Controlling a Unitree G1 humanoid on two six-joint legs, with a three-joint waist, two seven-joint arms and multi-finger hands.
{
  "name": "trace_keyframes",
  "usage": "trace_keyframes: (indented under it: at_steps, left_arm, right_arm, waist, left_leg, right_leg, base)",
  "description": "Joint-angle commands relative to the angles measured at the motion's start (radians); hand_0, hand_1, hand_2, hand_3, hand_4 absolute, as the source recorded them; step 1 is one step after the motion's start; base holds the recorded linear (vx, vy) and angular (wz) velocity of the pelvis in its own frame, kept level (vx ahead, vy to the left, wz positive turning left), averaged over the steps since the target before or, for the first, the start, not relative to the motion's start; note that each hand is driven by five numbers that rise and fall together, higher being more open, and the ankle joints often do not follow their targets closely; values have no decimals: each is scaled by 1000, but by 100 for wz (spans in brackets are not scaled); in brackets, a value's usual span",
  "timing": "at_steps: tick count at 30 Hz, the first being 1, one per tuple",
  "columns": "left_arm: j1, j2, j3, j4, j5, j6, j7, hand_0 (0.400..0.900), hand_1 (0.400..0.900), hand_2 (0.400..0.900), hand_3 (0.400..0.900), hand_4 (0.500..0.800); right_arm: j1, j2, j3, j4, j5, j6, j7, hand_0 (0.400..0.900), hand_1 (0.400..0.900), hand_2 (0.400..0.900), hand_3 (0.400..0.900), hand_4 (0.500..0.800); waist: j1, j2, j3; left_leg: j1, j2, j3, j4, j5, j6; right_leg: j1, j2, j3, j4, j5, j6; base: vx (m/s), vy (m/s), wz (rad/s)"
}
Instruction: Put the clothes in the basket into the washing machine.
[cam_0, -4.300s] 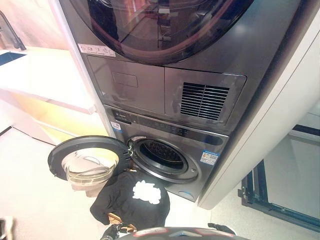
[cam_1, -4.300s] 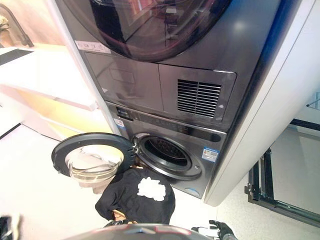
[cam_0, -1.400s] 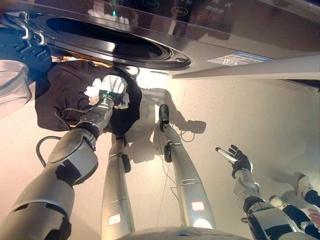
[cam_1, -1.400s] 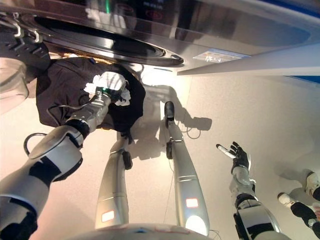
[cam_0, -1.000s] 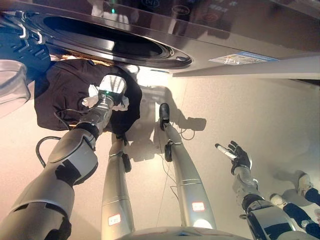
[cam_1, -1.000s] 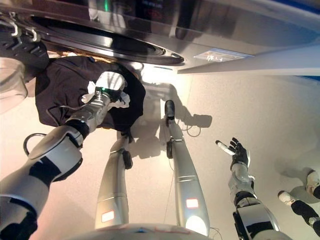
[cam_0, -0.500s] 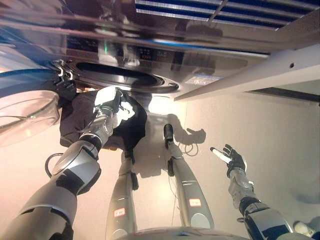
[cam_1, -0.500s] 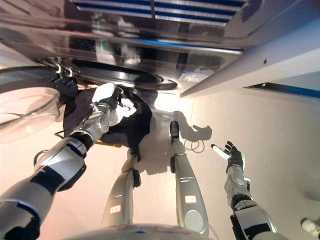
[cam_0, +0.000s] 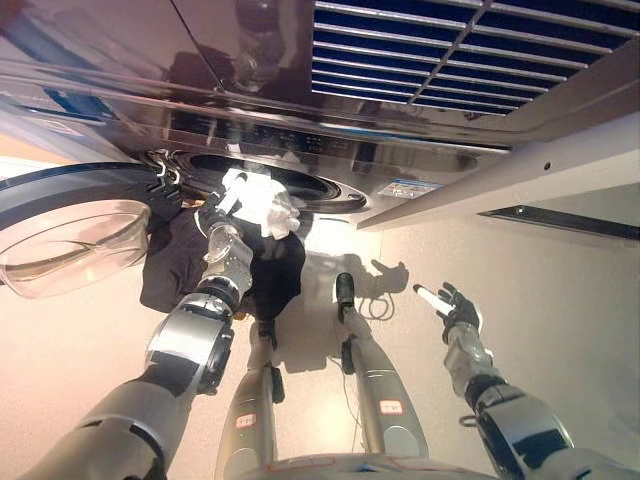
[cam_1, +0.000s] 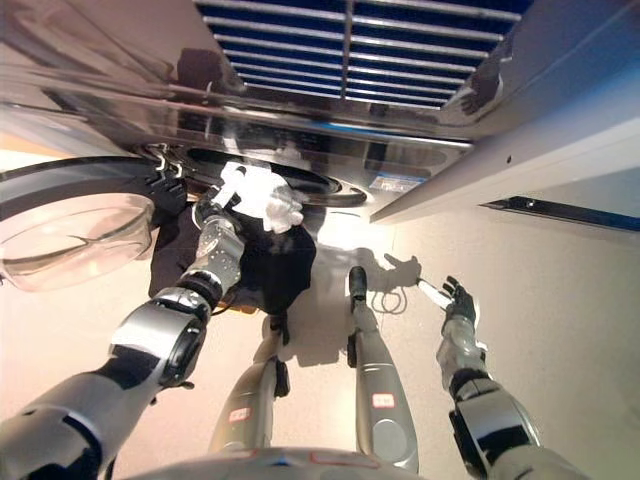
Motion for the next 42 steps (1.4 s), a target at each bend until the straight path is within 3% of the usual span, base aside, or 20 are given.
trace_keyframes:
  at_steps: [1,8,12,13,14,16,17,18,24,33,38,42]
  left_arm:
    - [-165,-16,67,30,-84,-105,-5,400,400,400,400,500]
    - [-290,-61,77,23,-102,-134,42,400,400,400,400,500]
    - [-339,-56,100,7,-147,-154,29,400,400,400,400,500]
    - [-338,-56,100,8,-149,-154,28,543,543,543,543,586]
    - [-342,-53,98,-13,-156,-159,5,606,606,606,606,624]
    - [-339,-55,110,-23,-176,-172,-9,592,592,592,592,615]
    - [-331,-56,109,-34,-178,-174,-22,625,625,625,625,635]
    - [-327,-58,108,-36,-178,-174,-22,900,900,900,900,800]
    - [-264,-41,115,-26,-202,-159,-97,900,900,900,900,800]
    - [-164,-17,115,0,-121,-167,-74,900,900,900,900,800]
    - [-25,27,53,36,69,-134,-47,900,900,900,900,800]
    - [147,42,-43,58,234,-96,-108,900,900,900,900,800]
  right_arm:
    - [-69,-21,49,75,52,-6,-67,900,900,900,900,800]
    - [-170,31,78,110,91,-12,-112,900,900,900,900,800]
    - [-164,45,79,107,101,-16,-110,900,900,900,900,800]
    - [-163,45,79,106,101,-16,-110,900,900,900,900,800]
    - [-131,48,77,100,98,-19,-98,900,900,900,900,800]
    - [-87,43,74,93,86,-21,-84,900,900,900,900,800]
    - [-59,41,71,86,82,-23,-75,900,900,900,900,800]
    - [-54,41,71,83,82,-23,-75,900,900,900,900,800]
    - [59,14,51,74,52,-28,-14,900,900,900,900,800]
    - [120,1,27,57,40,-44,6,900,900,900,900,800]
    - [157,-16,-4,45,29,-51,13,900,900,900,900,800]
    - [181,-42,-33,46,7,-49,39,900,900,900,900,800]
  waist:
    - [-14,16,-30]
    - [-25,-6,-51]
    - [-37,-32,-70]
    - [-37,-32,-72]
    - [-46,-40,-78]
    - [-51,-44,-88]
    - [-54,-44,-93]
    - [-54,-43,-96]
    - [-58,-29,-121]
    - [-48,-23,-140]
    - [-34,-24,-137]
    - [-14,-17,-137]
  left_leg:
    - [-21,-35,-19,1,-17,10]
    - [-30,-21,-24,-34,1,6]
    - [-31,-5,-21,-59,10,1]
    - [-31,-4,-20,-61,11,1]
    - [-27,1,-23,-77,16,-1]
    - [-23,4,-25,-88,21,-3]
    - [-20,6,-25,-93,23,-4]
    - [-19,6,-25,-94,23,-4]
    - [2,7,-36,-104,22,-12]
    - [38,5,-53,-107,22,-19]
    - [75,1,-62,-109,29,-20]
    - [128,-3,-68,-112,27,-21]
  right_leg:
    - [109,58,-52,-70,-10,42]
    - [86,75,-52,-76,-6,40]
    - [68,90,-51,-77,-5,39]
    - [66,90,-51,-77,-5,39]
    - [63,95,-49,-80,-6,38]
    - [62,98,-49,-83,-7,39]
    - [62,99,-50,-85,-7,40]
    - [62,99,-50,-86,-8,40]
    - [75,102,-53,-91,-16,37]
    - [118,99,-78,-95,-24,35]
    - [159,91,-92,-88,-26,33]
    - [227,80,-106,-96,-27,36]
  base:
    - [48,-21,-8]
    - [34,-18,-10]
    - [49,-25,-17]
    - [63,-34,-15]
    - [30,-17,-7]
    - [59,-26,-6]
    - [53,-21,-3]
    - [35,-8,-4]
    - [38,-5,2]
    - [4,-23,12]
    - [-18,-1,14]
    - [8,19,17]
